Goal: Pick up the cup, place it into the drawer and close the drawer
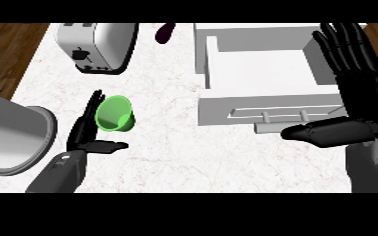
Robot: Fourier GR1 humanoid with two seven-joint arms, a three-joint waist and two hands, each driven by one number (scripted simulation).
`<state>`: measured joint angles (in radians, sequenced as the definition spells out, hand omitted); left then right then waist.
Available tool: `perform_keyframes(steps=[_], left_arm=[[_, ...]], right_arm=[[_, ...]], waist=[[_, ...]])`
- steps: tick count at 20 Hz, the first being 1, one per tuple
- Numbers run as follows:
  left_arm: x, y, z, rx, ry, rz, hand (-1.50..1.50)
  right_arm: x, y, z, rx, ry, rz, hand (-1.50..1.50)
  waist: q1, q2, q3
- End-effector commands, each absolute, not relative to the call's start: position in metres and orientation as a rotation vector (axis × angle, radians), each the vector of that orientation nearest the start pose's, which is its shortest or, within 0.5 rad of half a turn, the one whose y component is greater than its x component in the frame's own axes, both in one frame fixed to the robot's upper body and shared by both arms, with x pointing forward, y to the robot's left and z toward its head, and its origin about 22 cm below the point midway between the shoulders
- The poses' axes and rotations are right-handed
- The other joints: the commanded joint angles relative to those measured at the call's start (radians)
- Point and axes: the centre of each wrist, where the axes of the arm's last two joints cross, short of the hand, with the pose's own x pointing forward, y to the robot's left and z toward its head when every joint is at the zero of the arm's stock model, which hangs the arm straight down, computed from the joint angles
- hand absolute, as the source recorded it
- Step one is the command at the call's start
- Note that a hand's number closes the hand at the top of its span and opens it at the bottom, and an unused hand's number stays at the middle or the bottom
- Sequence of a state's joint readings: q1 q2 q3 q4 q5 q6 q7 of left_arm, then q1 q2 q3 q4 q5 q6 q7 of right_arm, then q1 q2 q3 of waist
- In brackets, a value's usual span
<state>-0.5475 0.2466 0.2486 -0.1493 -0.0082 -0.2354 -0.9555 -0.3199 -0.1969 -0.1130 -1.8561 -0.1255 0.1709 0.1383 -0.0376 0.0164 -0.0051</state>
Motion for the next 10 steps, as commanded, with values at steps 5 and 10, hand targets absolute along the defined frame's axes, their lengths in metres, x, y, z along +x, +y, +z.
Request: perform_keyframes(steps=[5, 10], left_arm=[[0.297, 0.302, -0.126, -0.180, -1.708, 0.006, -1.50], [0.294, 0.296, -0.130, -0.383, -1.705, 0.035, 1.50]], right_arm=[[0.276, -0.248, 0.158, 0.089, -2.007, 0.303, -1.50], [0.282, -0.264, 0.158, 0.073, -1.999, 0.294, -1.50]], waist=[[-0.010, 0.003, -0.001], [-0.001, 0.003, 0.000]])
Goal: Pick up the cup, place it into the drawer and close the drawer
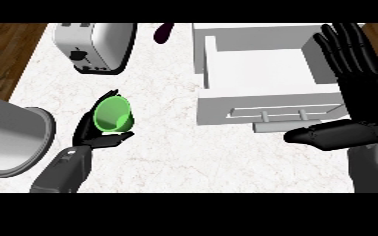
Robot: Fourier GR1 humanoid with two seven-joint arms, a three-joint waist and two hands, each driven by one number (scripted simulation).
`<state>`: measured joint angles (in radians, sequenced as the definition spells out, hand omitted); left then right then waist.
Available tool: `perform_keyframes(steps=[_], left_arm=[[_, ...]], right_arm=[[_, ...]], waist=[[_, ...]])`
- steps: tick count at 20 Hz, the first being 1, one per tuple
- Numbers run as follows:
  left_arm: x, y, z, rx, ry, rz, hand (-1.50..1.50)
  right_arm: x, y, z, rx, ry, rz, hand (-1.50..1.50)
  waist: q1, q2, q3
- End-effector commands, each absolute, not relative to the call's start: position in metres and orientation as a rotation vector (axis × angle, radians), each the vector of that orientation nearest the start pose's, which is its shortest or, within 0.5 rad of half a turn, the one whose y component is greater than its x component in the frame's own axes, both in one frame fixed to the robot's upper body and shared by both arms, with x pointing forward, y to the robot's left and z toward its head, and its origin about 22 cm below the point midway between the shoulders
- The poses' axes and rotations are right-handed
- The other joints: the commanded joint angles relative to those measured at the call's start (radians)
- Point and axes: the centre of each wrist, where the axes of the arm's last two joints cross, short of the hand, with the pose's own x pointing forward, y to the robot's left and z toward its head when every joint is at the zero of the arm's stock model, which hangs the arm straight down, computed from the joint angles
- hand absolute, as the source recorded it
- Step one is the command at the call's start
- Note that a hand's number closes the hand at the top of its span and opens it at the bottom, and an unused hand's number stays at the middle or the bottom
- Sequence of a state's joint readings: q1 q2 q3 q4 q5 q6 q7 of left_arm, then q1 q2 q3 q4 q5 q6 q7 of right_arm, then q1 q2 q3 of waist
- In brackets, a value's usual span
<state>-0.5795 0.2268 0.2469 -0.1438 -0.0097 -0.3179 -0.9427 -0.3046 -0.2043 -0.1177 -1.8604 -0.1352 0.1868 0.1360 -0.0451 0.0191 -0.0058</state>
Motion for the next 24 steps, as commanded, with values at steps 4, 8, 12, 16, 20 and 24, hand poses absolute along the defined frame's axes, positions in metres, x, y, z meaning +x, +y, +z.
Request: perform_keyframes(steps=[4, 8, 12, 16, 20, 24], left_arm=[[0.298, 0.293, -0.126, -0.165, -1.894, -0.012, 1.50], [0.307, 0.291, -0.119, 0.105, -1.962, -0.023, 1.50], [0.292, 0.283, -0.133, 0.292, -1.944, 0.099, 1.50], [0.284, 0.292, -0.136, 0.181, -2.041, 0.254, 1.50], [0.321, 0.261, -0.110, -0.072, -2.111, 0.205, 1.50], [0.355, 0.253, -0.075, -0.137, -2.122, 0.087, 1.50]], right_arm=[[0.274, -0.264, 0.152, 0.065, -2.009, 0.290, -1.50], [0.280, -0.260, 0.153, 0.059, -1.998, 0.298, -1.50], [0.269, -0.261, 0.157, 0.076, -2.012, 0.263, -1.50], [0.271, -0.266, 0.151, 0.057, -1.994, 0.282, -1.50], [0.269, -0.258, 0.142, 0.051, -1.979, 0.268, -1.50], [0.268, -0.272, 0.157, 0.028, -1.978, 0.267, -1.50]], waist=[[0.001, -0.001, 0.001], [0.003, 0.002, 0.000], [0.015, -0.010, 0.002], [0.025, -0.010, 0.002], [0.035, -0.017, 0.004], [0.032, -0.019, 0.005]])
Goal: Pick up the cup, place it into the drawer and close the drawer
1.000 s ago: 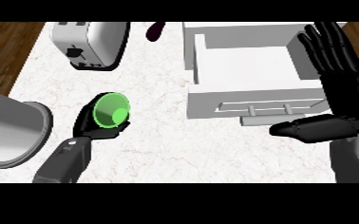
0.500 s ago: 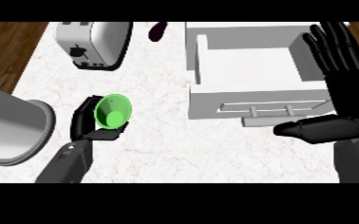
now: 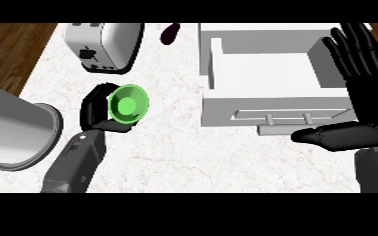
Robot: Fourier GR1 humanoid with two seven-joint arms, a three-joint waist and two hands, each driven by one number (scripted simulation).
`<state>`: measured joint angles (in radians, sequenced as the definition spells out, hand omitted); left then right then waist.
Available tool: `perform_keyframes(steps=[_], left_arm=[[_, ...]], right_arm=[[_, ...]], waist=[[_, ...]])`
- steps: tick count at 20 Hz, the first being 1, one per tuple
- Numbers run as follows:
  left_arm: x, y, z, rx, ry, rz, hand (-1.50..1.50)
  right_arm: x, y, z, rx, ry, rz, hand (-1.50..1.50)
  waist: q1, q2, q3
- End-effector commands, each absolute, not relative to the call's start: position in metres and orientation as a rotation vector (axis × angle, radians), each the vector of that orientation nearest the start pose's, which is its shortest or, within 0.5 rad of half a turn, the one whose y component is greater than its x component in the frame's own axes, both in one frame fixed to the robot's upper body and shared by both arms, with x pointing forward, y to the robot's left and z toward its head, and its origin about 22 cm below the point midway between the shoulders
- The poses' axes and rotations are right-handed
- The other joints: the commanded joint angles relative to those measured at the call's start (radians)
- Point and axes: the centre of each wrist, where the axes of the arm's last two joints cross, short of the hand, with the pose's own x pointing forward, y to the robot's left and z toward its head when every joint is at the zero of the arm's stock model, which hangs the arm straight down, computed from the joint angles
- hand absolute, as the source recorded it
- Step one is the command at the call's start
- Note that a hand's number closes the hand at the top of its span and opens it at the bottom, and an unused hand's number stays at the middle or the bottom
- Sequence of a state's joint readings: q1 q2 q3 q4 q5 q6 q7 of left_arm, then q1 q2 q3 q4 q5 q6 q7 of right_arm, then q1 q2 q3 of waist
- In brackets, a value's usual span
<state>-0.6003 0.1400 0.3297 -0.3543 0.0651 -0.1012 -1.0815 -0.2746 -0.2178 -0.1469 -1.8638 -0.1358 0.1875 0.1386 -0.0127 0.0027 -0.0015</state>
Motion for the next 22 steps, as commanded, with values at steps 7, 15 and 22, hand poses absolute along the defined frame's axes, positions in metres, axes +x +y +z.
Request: perform_keyframes(steps=[7, 15, 22], left_arm=[[0.399, 0.178, 0.000, -0.296, -2.176, -0.019, 1.50], [0.422, 0.117, 0.106, -0.286, -2.160, -0.115, 1.50], [0.433, 0.063, 0.167, -0.182, -2.120, -0.165, 1.50]], right_arm=[[0.274, -0.271, 0.159, 0.003, -1.982, 0.259, -1.50], [0.273, -0.270, 0.141, -0.001, -1.985, 0.267, -1.50], [0.283, -0.283, 0.150, -0.009, -2.004, 0.257, -1.50]], waist=[[0.028, -0.012, 0.003], [0.012, -0.008, 0.002], [-0.012, 0.001, 0.002]])
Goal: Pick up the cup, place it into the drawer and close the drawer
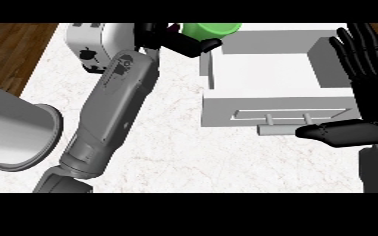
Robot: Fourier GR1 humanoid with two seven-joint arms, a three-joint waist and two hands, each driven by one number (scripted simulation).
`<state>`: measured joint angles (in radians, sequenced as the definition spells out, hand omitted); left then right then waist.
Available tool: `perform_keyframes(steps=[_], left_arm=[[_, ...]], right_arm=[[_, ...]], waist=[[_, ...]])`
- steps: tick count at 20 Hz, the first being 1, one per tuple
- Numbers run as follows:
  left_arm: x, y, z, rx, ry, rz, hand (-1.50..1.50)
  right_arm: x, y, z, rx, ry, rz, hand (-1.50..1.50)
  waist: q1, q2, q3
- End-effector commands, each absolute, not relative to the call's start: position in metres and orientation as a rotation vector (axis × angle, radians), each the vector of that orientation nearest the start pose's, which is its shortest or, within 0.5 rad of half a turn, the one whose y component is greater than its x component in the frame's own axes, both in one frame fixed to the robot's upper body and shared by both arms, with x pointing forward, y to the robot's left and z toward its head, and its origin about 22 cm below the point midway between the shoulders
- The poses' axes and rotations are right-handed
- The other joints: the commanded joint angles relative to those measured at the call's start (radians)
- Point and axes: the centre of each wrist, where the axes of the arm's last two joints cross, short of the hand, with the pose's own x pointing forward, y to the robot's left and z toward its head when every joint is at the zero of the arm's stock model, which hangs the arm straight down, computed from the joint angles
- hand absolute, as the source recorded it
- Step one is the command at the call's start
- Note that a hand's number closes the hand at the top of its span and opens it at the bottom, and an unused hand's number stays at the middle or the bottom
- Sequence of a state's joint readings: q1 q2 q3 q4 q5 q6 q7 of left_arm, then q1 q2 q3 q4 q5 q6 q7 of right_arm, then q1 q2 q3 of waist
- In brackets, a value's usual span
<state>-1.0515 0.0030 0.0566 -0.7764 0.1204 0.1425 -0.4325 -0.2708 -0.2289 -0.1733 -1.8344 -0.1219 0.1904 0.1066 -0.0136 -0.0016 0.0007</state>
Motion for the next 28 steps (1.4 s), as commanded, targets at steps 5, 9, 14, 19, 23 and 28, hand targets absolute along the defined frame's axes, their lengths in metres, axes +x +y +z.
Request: perform_keyframes(steps=[5, 9, 14, 19, 23, 28], left_arm=[[0.439, 0.035, 0.184, -0.110, -1.967, -0.207, 1.50], [0.444, 0.026, 0.180, -0.017, -1.901, -0.244, 1.50], [0.446, 0.034, 0.148, 0.018, -1.813, -0.357, 1.50], [0.446, 0.038, 0.132, 0.031, -1.714, -0.474, 1.50], [0.442, 0.043, 0.114, 0.029, -1.700, -0.510, -1.50], [0.440, 0.041, 0.119, -0.064, -1.747, -0.355, -1.50]], right_arm=[[0.291, -0.281, 0.154, 0.028, -2.004, 0.290, -1.50], [0.293, -0.262, 0.153, 0.075, -2.010, 0.290, -1.50], [0.290, -0.253, 0.156, 0.096, -2.033, 0.329, -1.50], [0.294, -0.252, 0.168, 0.143, -2.045, 0.359, -1.50], [0.297, -0.243, 0.162, 0.147, -2.057, 0.369, -1.50], [0.296, -0.238, 0.155, 0.317, -2.037, 0.429, -1.50]], waist=[[-0.037, 0.011, 0.001], [-0.073, 0.020, 0.001], [-0.115, 0.032, 0.001], [-0.156, 0.042, 0.001], [-0.179, 0.049, 0.001], [-0.209, 0.053, 0.001]])
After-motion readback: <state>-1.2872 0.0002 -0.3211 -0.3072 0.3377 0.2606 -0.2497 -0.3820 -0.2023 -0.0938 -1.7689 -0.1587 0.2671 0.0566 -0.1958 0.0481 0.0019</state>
